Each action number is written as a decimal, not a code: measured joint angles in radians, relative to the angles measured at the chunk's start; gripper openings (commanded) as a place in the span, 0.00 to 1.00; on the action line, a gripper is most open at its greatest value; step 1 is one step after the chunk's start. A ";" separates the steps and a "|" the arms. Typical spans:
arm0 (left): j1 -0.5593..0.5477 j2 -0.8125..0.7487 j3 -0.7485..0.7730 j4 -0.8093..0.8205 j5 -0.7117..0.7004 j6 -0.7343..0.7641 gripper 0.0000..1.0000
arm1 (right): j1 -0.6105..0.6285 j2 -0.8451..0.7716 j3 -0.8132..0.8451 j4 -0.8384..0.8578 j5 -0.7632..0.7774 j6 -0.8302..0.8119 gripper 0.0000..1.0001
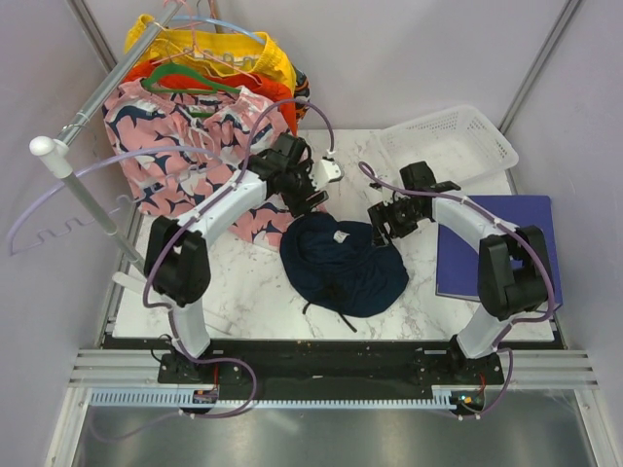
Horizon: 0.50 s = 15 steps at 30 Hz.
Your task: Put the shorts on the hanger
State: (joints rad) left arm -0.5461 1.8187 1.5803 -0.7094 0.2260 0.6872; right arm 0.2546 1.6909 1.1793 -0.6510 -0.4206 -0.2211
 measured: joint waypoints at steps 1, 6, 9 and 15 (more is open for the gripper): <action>0.007 0.036 0.031 0.005 -0.015 -0.008 0.67 | 0.007 0.005 -0.003 0.013 0.003 0.005 0.59; -0.002 0.119 0.074 0.015 -0.008 -0.014 0.65 | 0.016 0.014 -0.021 0.041 0.014 0.016 0.24; -0.007 0.137 0.074 0.006 0.021 -0.014 0.65 | 0.016 0.013 -0.029 0.047 0.016 0.019 0.00; -0.010 0.151 0.074 -0.006 0.087 -0.014 0.67 | 0.016 -0.003 -0.035 0.044 0.011 0.015 0.00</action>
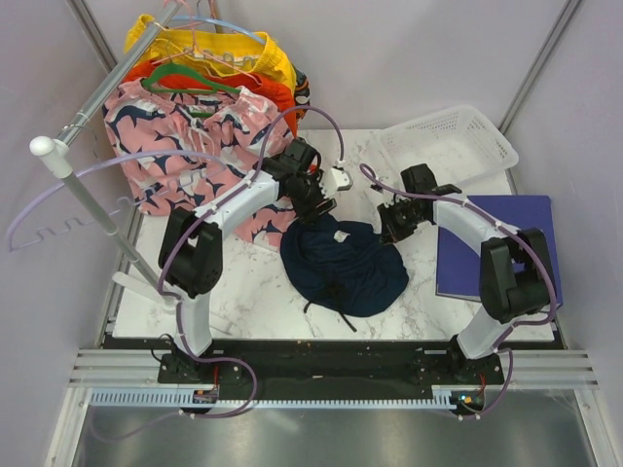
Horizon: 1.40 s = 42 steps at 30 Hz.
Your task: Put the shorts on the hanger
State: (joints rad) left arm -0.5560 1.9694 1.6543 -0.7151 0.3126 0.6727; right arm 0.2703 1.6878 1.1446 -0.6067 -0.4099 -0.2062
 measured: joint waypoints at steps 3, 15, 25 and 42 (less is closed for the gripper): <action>0.000 0.008 0.001 -0.007 0.019 0.000 0.68 | 0.000 -0.029 -0.007 -0.007 -0.004 0.000 0.00; 0.016 0.029 0.005 -0.042 0.014 -0.058 0.02 | -0.027 -0.241 0.021 -0.098 -0.018 -0.007 0.00; 0.031 -0.290 0.268 -0.129 -0.153 -0.136 0.02 | -0.117 -0.300 0.485 -0.188 -0.035 -0.081 0.00; -0.041 -0.454 -0.025 -0.365 -0.091 -0.192 0.02 | -0.070 -0.499 0.112 -0.371 -0.150 -0.224 0.00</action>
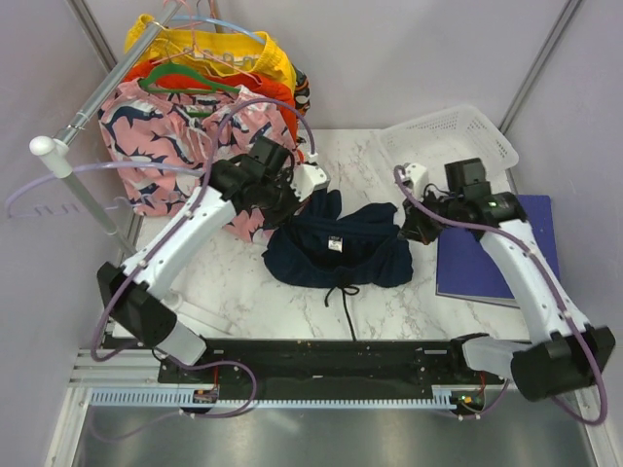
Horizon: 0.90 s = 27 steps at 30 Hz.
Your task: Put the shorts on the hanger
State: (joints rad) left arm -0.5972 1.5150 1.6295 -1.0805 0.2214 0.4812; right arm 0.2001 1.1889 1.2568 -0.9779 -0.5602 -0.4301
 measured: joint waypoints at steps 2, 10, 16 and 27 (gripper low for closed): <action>0.002 0.071 -0.049 0.079 -0.043 -0.027 0.02 | 0.015 0.077 -0.076 0.093 0.036 0.009 0.00; -0.006 0.114 -0.349 0.307 -0.053 -0.054 0.30 | 0.026 0.129 -0.278 0.238 0.088 -0.019 0.48; -0.006 0.115 -0.338 0.275 -0.066 -0.060 0.56 | 0.026 0.126 -0.224 0.207 0.142 -0.022 0.52; 0.014 0.084 0.171 0.198 0.079 -0.048 0.99 | 0.018 0.280 0.188 0.265 0.108 0.099 0.74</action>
State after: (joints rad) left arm -0.5835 1.5993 1.8000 -0.8825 0.3004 0.4328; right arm 0.2176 1.4689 1.4445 -0.7132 -0.4522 -0.3313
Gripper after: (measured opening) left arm 0.940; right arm 0.721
